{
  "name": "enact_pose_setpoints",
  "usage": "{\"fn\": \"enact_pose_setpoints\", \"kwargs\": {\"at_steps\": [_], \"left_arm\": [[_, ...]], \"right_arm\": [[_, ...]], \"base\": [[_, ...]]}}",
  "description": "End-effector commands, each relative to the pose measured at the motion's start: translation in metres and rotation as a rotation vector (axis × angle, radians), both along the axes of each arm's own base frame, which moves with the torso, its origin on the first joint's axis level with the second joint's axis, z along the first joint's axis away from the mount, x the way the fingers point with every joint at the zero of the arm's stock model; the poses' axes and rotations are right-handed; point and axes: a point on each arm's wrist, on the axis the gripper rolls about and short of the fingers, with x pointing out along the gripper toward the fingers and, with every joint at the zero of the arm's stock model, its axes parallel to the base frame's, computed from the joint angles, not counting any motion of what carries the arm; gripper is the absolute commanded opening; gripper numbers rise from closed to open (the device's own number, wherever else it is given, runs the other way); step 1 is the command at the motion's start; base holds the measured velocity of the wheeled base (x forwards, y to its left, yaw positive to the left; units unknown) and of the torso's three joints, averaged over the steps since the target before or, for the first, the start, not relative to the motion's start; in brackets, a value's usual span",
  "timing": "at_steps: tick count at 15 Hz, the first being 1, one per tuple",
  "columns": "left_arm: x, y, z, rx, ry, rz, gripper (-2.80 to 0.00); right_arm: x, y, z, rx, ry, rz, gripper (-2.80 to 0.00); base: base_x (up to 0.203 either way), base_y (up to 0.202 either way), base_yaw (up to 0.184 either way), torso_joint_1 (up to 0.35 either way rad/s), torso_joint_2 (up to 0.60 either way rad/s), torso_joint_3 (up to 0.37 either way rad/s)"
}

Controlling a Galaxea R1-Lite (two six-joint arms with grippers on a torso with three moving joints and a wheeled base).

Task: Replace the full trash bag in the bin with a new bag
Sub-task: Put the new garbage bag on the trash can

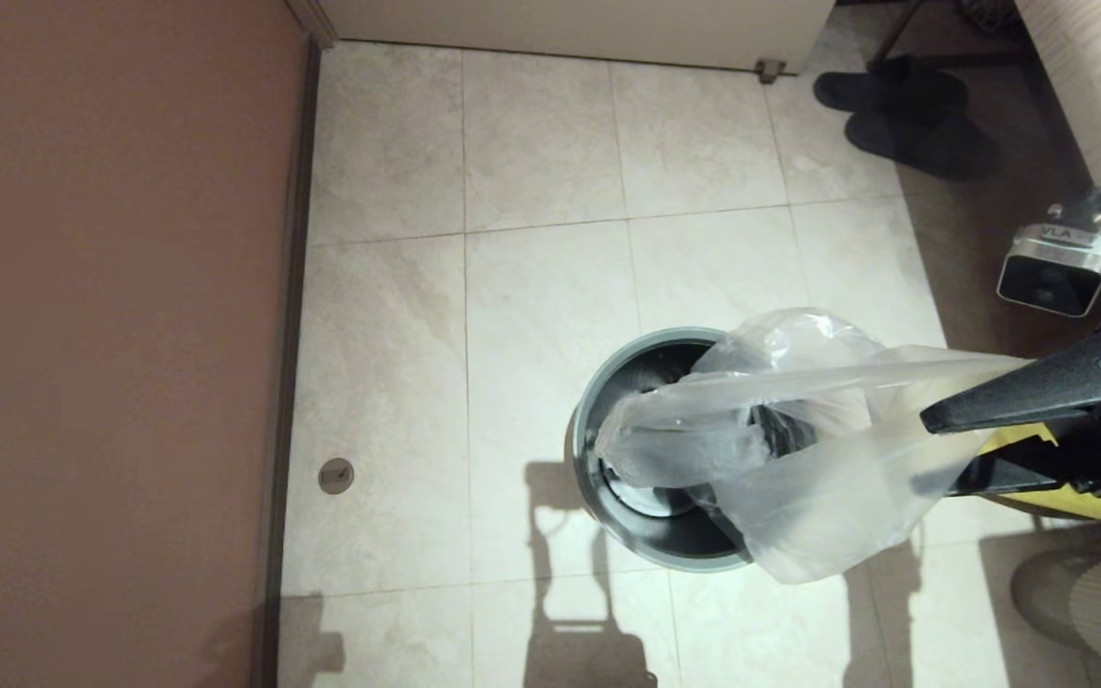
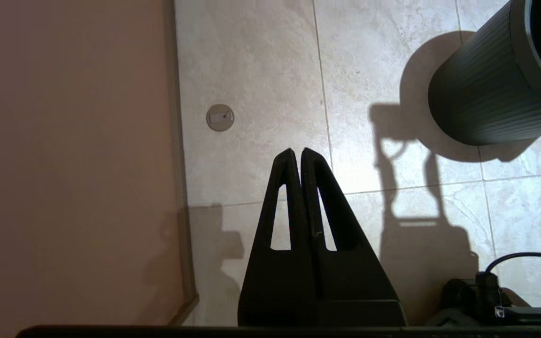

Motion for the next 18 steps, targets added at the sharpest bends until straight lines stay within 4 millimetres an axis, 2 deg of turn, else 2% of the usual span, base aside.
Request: {"fn": "enact_pose_setpoints", "kwargs": {"at_steps": [1, 2, 4, 7, 9, 12, 15, 18], "left_arm": [[0.003, 0.000, 0.017, 0.004, 0.019, 0.002, -2.80], [0.010, 0.000, 0.033, 0.004, 0.061, -0.001, -2.80], [0.038, -0.001, 0.060, -0.004, 0.168, -0.036, -2.80], [0.100, -0.004, 0.085, -0.029, 0.281, -0.118, -2.80], [0.146, -0.017, 0.097, -0.084, 0.350, -0.212, -2.80], [0.206, -0.067, 0.112, -0.157, 0.412, -0.338, -2.80], [0.245, -0.115, 0.119, -0.172, 0.427, -0.421, -2.80], [0.278, -0.152, 0.123, -0.185, 0.394, -0.474, -2.80]], "right_arm": [[0.003, 0.001, -0.003, 0.000, 0.011, 0.008, 0.00], [0.004, 0.002, -0.004, -0.004, 0.002, 0.017, 0.00], [0.005, 0.002, -0.003, -0.005, -0.011, 0.022, 0.00], [0.010, 0.003, -0.003, -0.007, -0.041, 0.022, 0.00], [0.009, 0.007, -0.003, -0.007, -0.043, 0.039, 0.00], [0.010, 0.010, 0.000, -0.003, -0.072, 0.053, 0.00], [0.010, 0.011, -0.001, -0.004, -0.077, 0.060, 0.00], [0.014, 0.016, -0.008, -0.013, -0.067, 0.089, 0.00]], "base": [[0.000, 0.000, 0.000, 0.000, 0.00, 0.000], [0.000, 0.000, 0.000, 0.000, 0.00, 0.000], [0.000, 0.000, 0.000, 0.000, 0.00, 0.000], [0.000, 0.000, 0.000, 0.000, 0.00, 0.000], [0.000, 0.000, 0.000, 0.000, 0.00, 0.000], [0.000, 0.000, 0.000, 0.000, 0.00, 0.000], [0.000, 0.000, 0.000, 0.000, 0.00, 0.000], [0.000, 0.000, 0.000, 0.000, 0.00, 0.000]]}}
